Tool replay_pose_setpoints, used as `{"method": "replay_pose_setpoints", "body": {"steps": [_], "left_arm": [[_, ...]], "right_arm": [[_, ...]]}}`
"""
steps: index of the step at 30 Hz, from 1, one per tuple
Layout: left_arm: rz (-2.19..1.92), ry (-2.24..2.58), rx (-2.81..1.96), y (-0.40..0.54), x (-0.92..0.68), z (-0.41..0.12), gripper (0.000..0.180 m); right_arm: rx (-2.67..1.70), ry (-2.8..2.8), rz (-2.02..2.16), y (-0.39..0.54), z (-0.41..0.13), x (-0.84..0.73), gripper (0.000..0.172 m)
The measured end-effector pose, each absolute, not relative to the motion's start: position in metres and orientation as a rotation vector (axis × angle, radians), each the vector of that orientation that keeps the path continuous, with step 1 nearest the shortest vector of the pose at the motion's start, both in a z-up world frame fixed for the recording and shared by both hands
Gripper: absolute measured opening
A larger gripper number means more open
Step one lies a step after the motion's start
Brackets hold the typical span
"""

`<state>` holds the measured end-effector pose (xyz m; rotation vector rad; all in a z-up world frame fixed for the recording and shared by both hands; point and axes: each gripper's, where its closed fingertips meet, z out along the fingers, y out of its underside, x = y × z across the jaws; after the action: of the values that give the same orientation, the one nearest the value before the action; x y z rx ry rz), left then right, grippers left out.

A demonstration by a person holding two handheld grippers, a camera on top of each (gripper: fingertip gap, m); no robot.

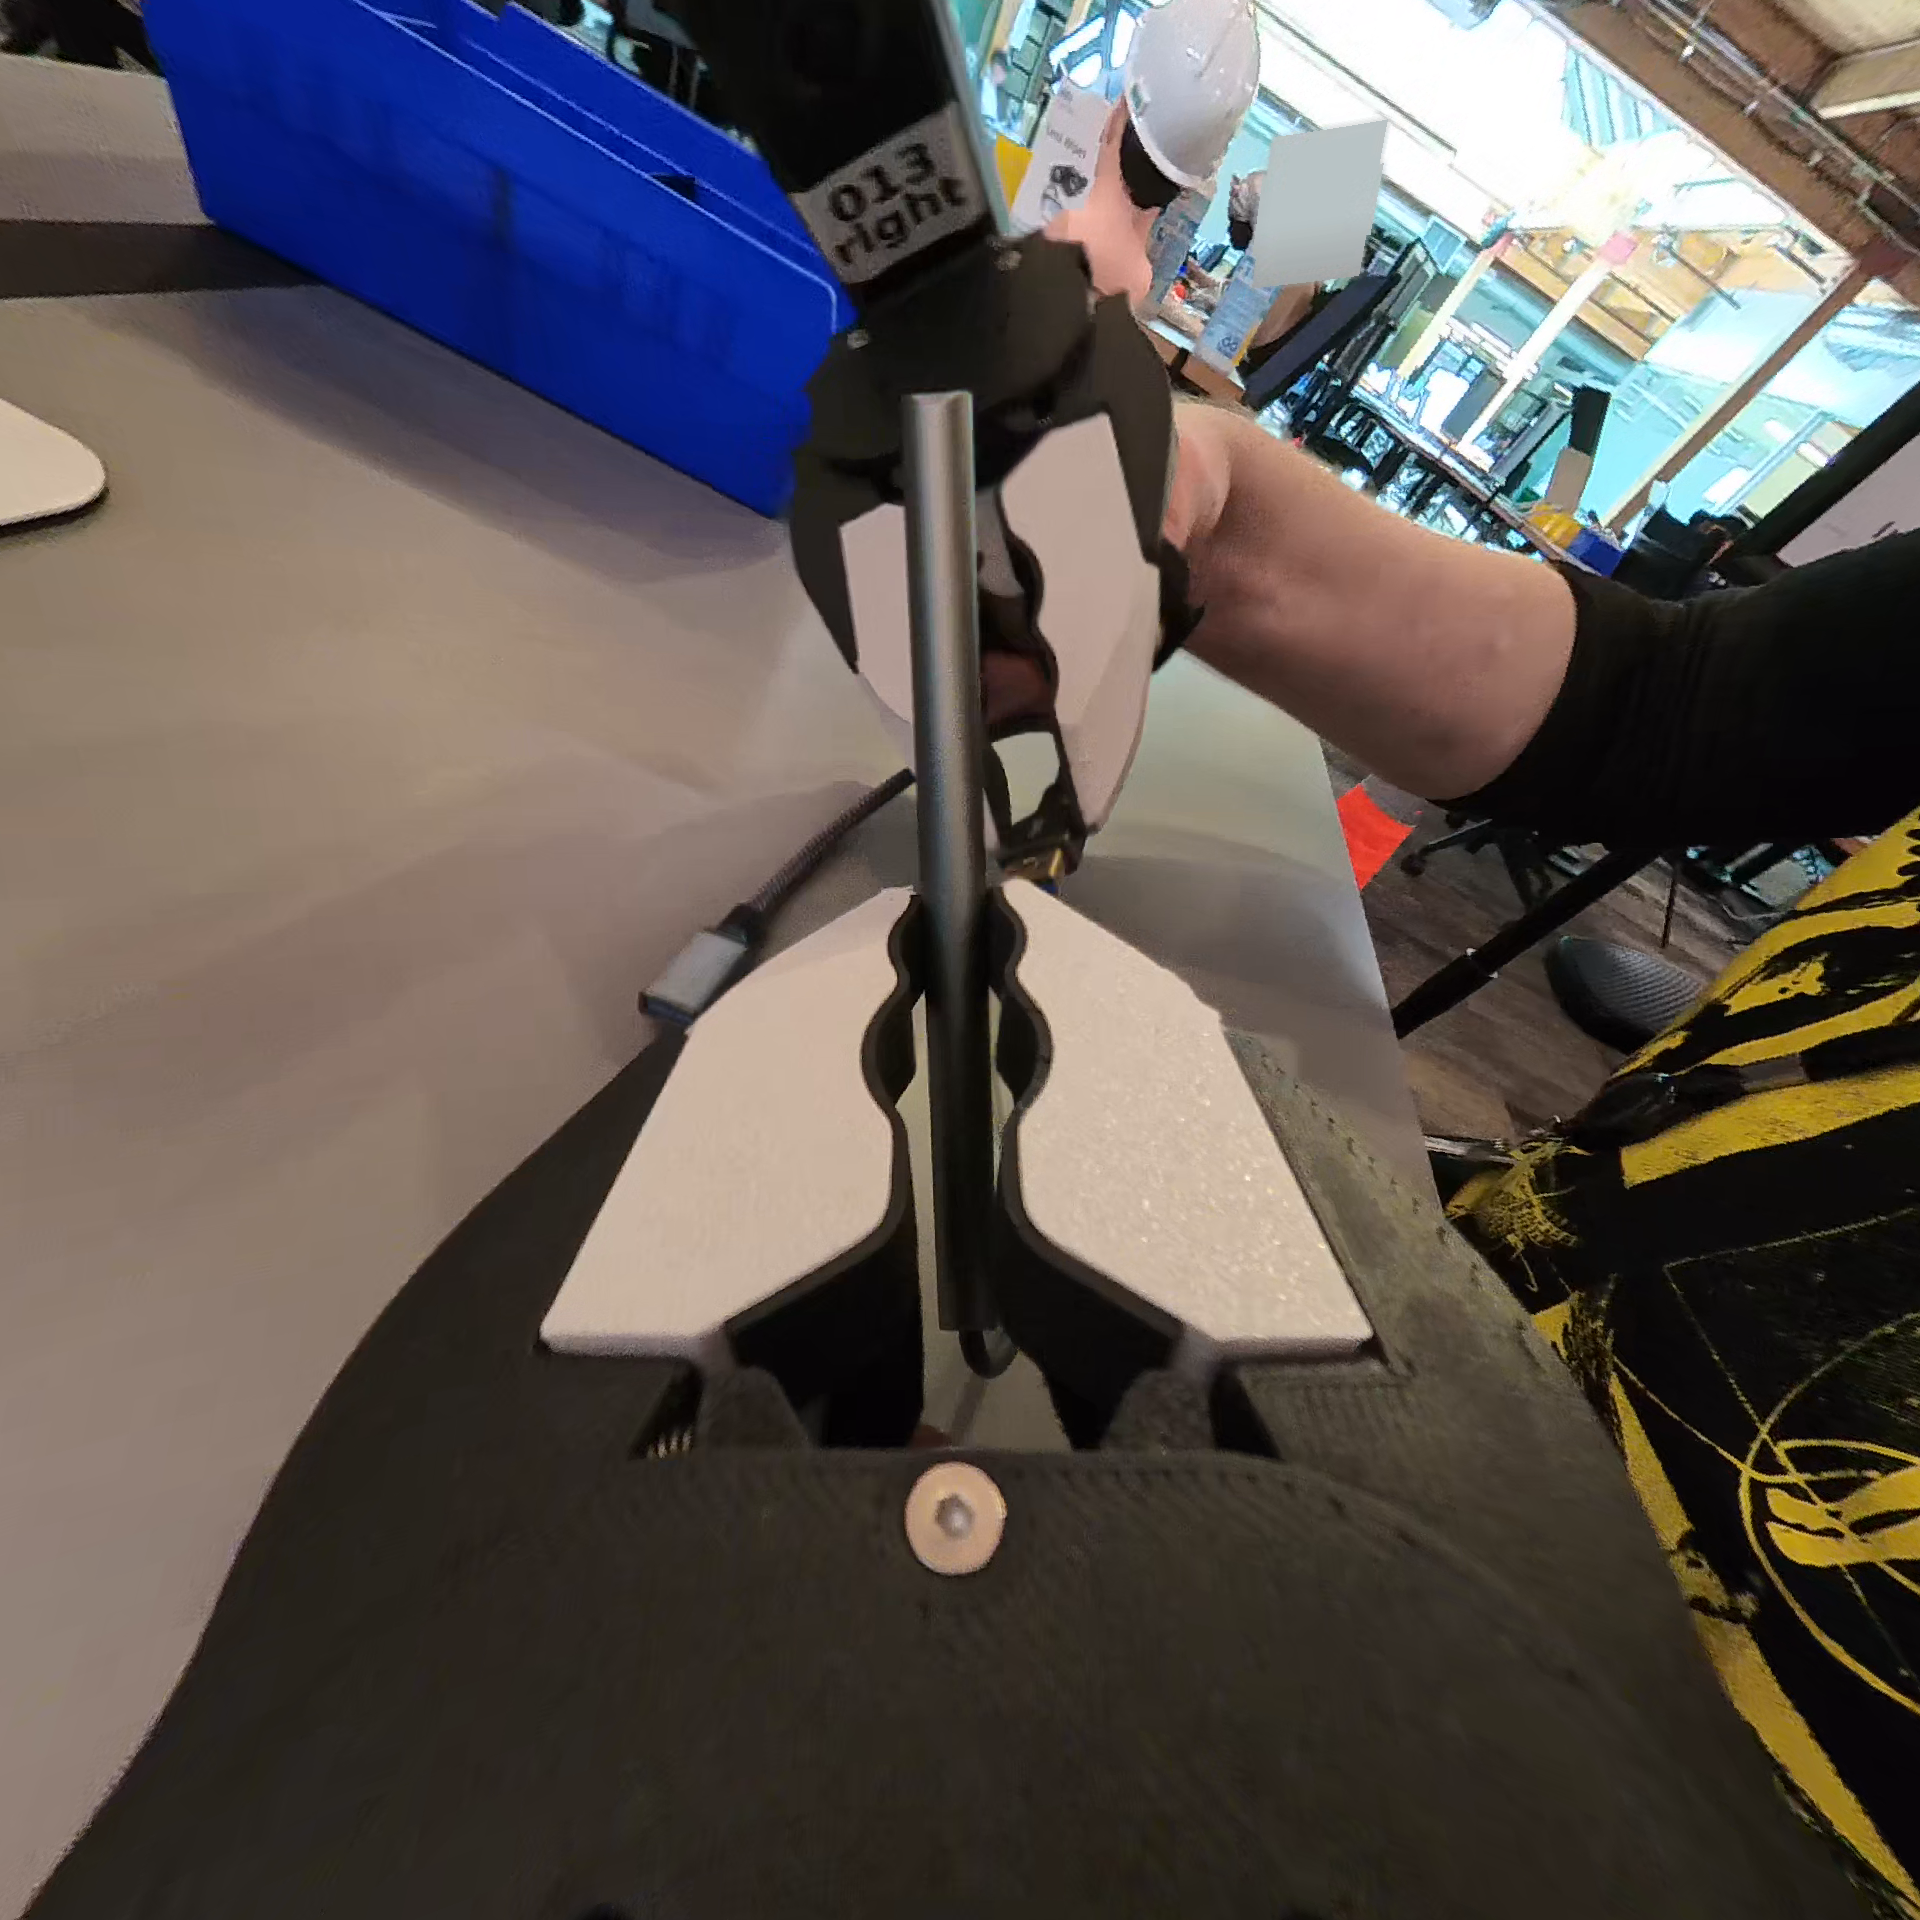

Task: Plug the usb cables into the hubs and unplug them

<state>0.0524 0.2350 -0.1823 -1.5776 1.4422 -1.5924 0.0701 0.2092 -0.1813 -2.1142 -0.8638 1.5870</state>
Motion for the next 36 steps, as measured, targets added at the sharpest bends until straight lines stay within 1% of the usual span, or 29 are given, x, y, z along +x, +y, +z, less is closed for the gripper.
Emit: {"method": "replay_pose_setpoints", "body": {"steps": [9,11,14,19,21,24,26,27,29,32,34,36], "left_arm": [[-1.557,1.41,-1.616,0.247,0.045,-0.187,0.011],[-1.557,1.41,-1.615,0.247,0.045,-0.187,0.011],[-1.551,1.407,-1.616,0.248,0.043,-0.186,0.011],[-1.552,1.397,-1.611,0.249,0.042,-0.185,0.011],[-1.551,1.4,-1.61,0.248,0.042,-0.185,0.011],[-1.549,1.406,-1.602,0.246,0.042,-0.183,0.01],[-1.544,1.406,-1.601,0.246,0.042,-0.182,0.011],[-1.544,1.403,-1.6,0.246,0.042,-0.182,0.011],[-1.542,1.396,-1.597,0.246,0.042,-0.179,0.011],[-1.534,1.38,-1.589,0.249,0.038,-0.175,0.011],[-1.534,1.357,-1.585,0.253,0.033,-0.171,0.011],[-1.535,1.329,-1.583,0.26,0.028,-0.167,0.011]], "right_arm": [[-2.243,-1.14,1.057,0.201,-0.217,0.072,0.015],[-2.268,-1.181,0.94,0.199,-0.222,0.073,0.018],[-2.25,-1.232,0.767,0.191,-0.223,0.078,0.027],[-2.274,-1.328,0.392,0.178,-0.24,0.107,0.03],[-2.301,-1.361,0.265,0.177,-0.251,0.126,0.029],[-2.324,-1.41,0.199,0.175,-0.264,0.145,0.024],[-2.321,-1.448,0.231,0.175,-0.266,0.147,0.017],[-2.31,-1.468,0.259,0.176,-0.267,0.145,0.009],[-2.307,-1.488,0.318,0.177,-0.267,0.142,0.006],[-2.349,-1.379,0.623,0.17,-0.259,0.125,0.002],[-2.289,-1.272,0.922,0.161,-0.228,0.107,0.001],[-2.135,-1.121,1.297,0.152,-0.174,0.09,0.0]]}}
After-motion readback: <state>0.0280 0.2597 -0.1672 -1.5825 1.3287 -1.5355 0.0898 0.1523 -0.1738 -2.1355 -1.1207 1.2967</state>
